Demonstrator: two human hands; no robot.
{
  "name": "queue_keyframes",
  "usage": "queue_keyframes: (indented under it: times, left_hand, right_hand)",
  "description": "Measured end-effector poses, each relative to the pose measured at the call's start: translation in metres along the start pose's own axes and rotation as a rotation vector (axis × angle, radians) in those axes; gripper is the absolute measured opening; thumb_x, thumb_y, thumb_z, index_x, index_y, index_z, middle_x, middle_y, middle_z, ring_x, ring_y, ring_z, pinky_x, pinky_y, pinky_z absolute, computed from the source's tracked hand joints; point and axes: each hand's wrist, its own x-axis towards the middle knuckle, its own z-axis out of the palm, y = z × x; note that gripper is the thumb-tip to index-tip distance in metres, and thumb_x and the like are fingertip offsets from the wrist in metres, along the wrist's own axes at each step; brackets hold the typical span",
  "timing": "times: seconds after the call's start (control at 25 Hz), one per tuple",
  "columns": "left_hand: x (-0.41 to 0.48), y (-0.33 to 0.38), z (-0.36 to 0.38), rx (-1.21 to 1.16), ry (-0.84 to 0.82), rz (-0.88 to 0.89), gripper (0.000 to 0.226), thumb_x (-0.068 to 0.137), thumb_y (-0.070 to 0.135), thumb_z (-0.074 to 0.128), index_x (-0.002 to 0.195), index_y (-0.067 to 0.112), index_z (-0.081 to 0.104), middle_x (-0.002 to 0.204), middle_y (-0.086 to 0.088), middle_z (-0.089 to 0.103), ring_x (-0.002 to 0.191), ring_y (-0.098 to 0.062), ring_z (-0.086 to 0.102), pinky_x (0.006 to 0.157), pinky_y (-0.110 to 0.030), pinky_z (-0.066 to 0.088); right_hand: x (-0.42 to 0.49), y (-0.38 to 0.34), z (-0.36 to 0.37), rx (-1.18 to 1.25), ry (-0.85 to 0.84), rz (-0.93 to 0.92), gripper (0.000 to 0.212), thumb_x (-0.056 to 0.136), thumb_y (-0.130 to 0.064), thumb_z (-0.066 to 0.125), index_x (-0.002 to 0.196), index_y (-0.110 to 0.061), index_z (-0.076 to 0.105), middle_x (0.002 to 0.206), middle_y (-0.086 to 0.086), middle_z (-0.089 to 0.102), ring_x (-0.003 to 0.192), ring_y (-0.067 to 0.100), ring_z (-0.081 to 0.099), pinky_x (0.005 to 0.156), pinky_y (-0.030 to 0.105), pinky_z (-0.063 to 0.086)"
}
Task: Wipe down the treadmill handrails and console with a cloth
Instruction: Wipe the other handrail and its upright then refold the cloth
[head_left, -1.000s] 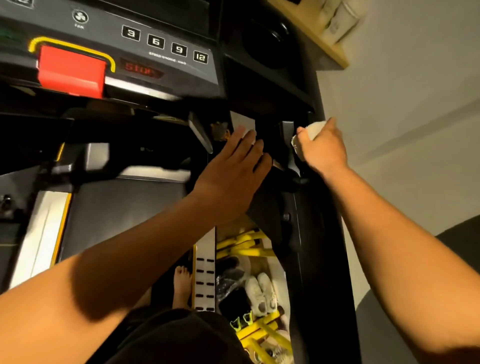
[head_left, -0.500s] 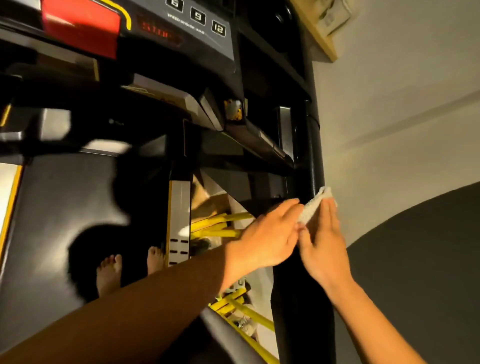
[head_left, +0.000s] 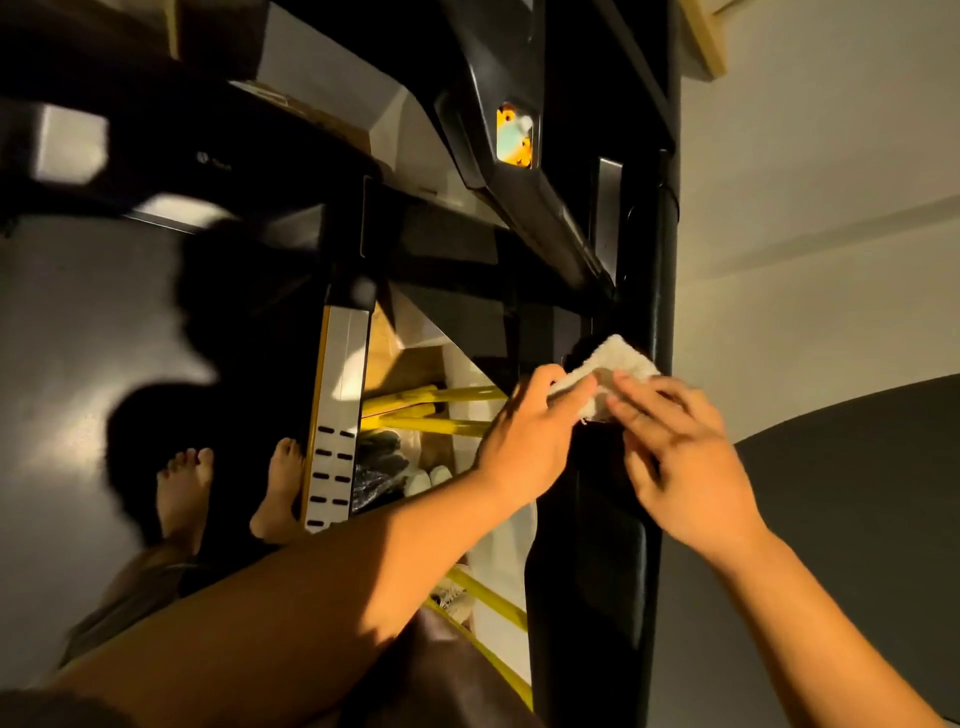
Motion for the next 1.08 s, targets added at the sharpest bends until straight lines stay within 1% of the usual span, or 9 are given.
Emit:
queue_keyframes:
  times: [0.12, 0.2, 0.32, 0.4, 0.52, 0.64, 0.76, 0.92, 1.08]
  left_hand:
    - [-0.012, -0.014, 0.009, 0.128, -0.027, -0.27, 0.056, 0.099, 0.022, 0.043, 0.15, 0.018, 0.023, 0.152, -0.008, 0.018, 0.139, -0.03, 0.021, 0.11, -0.041, 0.034]
    - [-0.007, 0.004, 0.016, 0.084, -0.025, -0.348, 0.054, 0.102, 0.025, 0.034, 0.151, 0.007, 0.017, 0.159, -0.012, 0.003, 0.147, -0.03, 0.003, 0.119, -0.044, 0.018]
    - [0.025, 0.022, 0.015, -0.212, 0.012, -0.502, 0.057, 0.104, 0.023, 0.03, 0.153, 0.01, 0.005, 0.162, -0.005, -0.007, 0.149, -0.026, 0.008, 0.119, -0.04, 0.021]
    - [0.063, 0.01, 0.008, -0.316, 0.054, -0.547, 0.057, 0.103, 0.019, 0.031, 0.154, 0.019, 0.004, 0.163, -0.004, -0.007, 0.149, -0.027, 0.004, 0.119, -0.045, 0.018]
    - [0.088, -0.008, 0.002, -0.279, 0.09, -0.495, 0.052, 0.101, 0.019, 0.028, 0.15, 0.028, 0.013, 0.163, -0.004, -0.004, 0.149, -0.028, 0.0, 0.117, -0.052, 0.022]
    - [0.01, 0.016, 0.023, -0.272, -0.022, -0.323, 0.062, 0.102, 0.032, 0.03, 0.152, 0.036, -0.007, 0.159, 0.007, -0.025, 0.148, -0.019, -0.016, 0.119, -0.048, 0.019]
    - [-0.044, 0.023, 0.038, -0.255, -0.125, -0.222, 0.066, 0.101, 0.038, 0.032, 0.151, 0.036, -0.012, 0.153, 0.013, -0.037, 0.144, -0.014, -0.027, 0.12, -0.046, 0.018]
    - [0.028, 0.024, 0.027, -0.343, -0.003, -0.422, 0.055, 0.104, 0.038, 0.017, 0.151, 0.034, -0.011, 0.157, 0.006, -0.029, 0.143, -0.015, -0.029, 0.119, -0.042, -0.01]
    - [0.117, -0.004, -0.003, -0.485, 0.094, -0.719, 0.051, 0.103, 0.029, 0.019, 0.153, 0.018, 0.018, 0.163, -0.002, 0.001, 0.149, -0.019, -0.006, 0.12, -0.048, 0.0]
  right_hand:
    - [0.012, -0.006, 0.017, -0.366, -0.185, -0.092, 0.052, 0.085, -0.034, 0.039, 0.13, -0.017, 0.058, 0.149, 0.002, 0.042, 0.146, 0.028, 0.019, 0.111, 0.067, 0.01]
    - [0.023, -0.006, 0.019, -0.368, -0.134, -0.062, 0.055, 0.088, -0.036, 0.034, 0.139, -0.02, 0.048, 0.156, 0.006, 0.027, 0.148, 0.027, 0.007, 0.111, 0.067, -0.001]
    - [0.034, -0.002, 0.018, 0.153, 0.109, 0.275, 0.054, 0.1, -0.029, 0.036, 0.152, -0.022, 0.02, 0.161, 0.003, 0.007, 0.149, 0.019, -0.002, 0.119, 0.051, 0.004]
    - [0.04, -0.001, 0.024, 0.551, 0.182, 0.553, 0.057, 0.102, -0.034, 0.033, 0.153, -0.023, 0.009, 0.161, -0.002, 0.008, 0.148, 0.011, 0.006, 0.121, 0.042, 0.012]
    - [0.045, -0.004, 0.03, 0.712, 0.201, 0.638, 0.056, 0.102, -0.037, 0.033, 0.153, -0.027, 0.011, 0.16, -0.008, 0.015, 0.145, 0.004, 0.013, 0.12, 0.03, 0.015]
    - [0.042, 0.001, 0.03, 0.77, 0.228, 0.645, 0.053, 0.103, -0.035, 0.033, 0.152, -0.029, 0.014, 0.158, -0.01, 0.018, 0.142, -0.001, 0.016, 0.113, 0.02, 0.016]
    - [0.041, 0.0, 0.032, 0.769, 0.241, 0.645, 0.052, 0.103, -0.035, 0.031, 0.152, -0.029, 0.015, 0.158, -0.011, 0.02, 0.139, -0.004, 0.017, 0.11, 0.016, 0.017]
    - [0.042, 0.001, 0.033, 0.781, 0.254, 0.645, 0.051, 0.103, -0.036, 0.032, 0.151, -0.031, 0.016, 0.158, -0.012, 0.021, 0.142, -0.001, 0.018, 0.114, 0.022, 0.018]
    - [0.043, 0.0, 0.032, 0.777, 0.26, 0.656, 0.05, 0.103, -0.035, 0.031, 0.151, -0.032, 0.016, 0.158, -0.013, 0.02, 0.139, -0.004, 0.017, 0.113, 0.021, 0.016]
